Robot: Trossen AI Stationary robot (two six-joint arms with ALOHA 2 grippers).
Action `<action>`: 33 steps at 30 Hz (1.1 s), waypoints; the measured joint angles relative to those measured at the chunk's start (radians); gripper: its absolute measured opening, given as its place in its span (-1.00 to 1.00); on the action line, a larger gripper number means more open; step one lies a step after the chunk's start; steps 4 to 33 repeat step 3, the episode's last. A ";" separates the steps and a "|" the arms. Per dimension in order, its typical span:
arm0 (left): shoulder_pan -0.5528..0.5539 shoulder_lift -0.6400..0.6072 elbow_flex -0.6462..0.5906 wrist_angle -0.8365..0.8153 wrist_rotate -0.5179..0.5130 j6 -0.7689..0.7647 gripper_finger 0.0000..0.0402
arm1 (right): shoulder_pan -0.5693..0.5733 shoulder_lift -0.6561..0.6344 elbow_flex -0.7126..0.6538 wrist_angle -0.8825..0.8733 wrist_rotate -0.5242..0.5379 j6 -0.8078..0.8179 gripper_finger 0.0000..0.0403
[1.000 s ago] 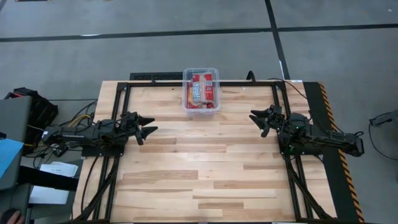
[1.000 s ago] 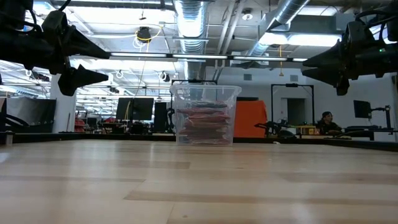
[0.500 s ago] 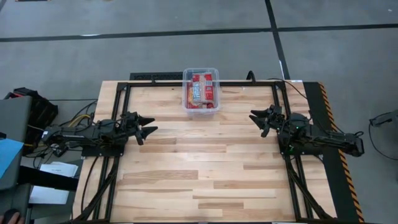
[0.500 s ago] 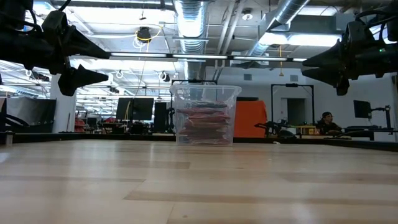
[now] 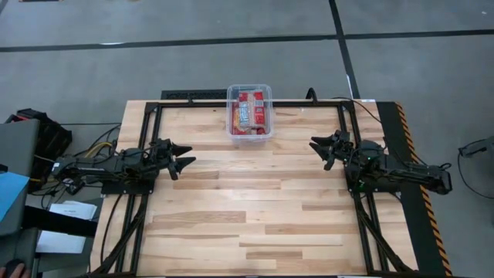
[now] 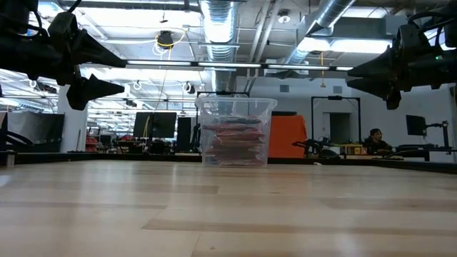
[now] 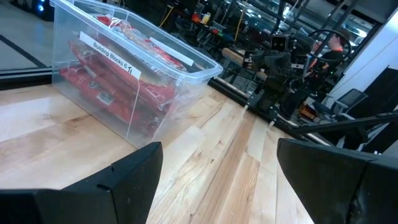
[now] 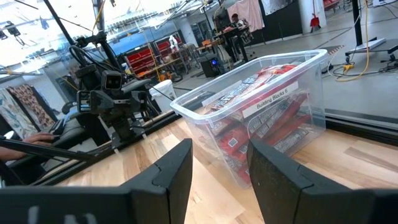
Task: Sort popcorn bags into baskets
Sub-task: Return to Home Position
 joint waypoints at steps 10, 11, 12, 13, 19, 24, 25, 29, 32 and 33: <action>0.000 0.000 0.000 0.000 0.000 0.000 0.52 | 0.000 0.000 0.000 0.000 0.000 0.000 -0.12; 0.000 0.000 0.000 0.000 0.000 0.000 0.52 | 0.000 0.000 0.000 0.000 0.000 0.000 -0.12; 0.000 0.000 0.000 0.000 0.000 0.000 0.52 | 0.000 0.000 0.000 0.000 0.000 0.000 -0.12; 0.000 0.000 0.000 0.000 0.000 0.000 0.52 | 0.000 0.000 0.000 0.000 0.000 0.000 -0.12; 0.000 0.000 0.000 0.000 0.000 0.000 0.52 | 0.000 0.000 0.000 0.000 0.000 0.000 -0.12; 0.000 0.000 0.000 0.000 0.000 0.000 0.52 | 0.000 0.000 0.000 0.000 0.000 0.000 -0.12; 0.000 0.000 0.000 0.000 0.000 0.000 0.52 | 0.000 0.000 0.000 0.000 0.000 0.000 -0.12; 0.000 0.000 0.000 0.000 0.000 0.000 0.52 | 0.000 0.000 0.000 0.000 0.000 0.000 -0.12; 0.000 0.000 0.000 0.000 0.000 0.000 0.52 | 0.000 0.000 0.000 0.000 0.000 0.000 -0.12; 0.000 0.000 0.000 0.000 0.000 0.000 0.52 | 0.000 0.000 0.000 0.000 0.000 0.000 -0.12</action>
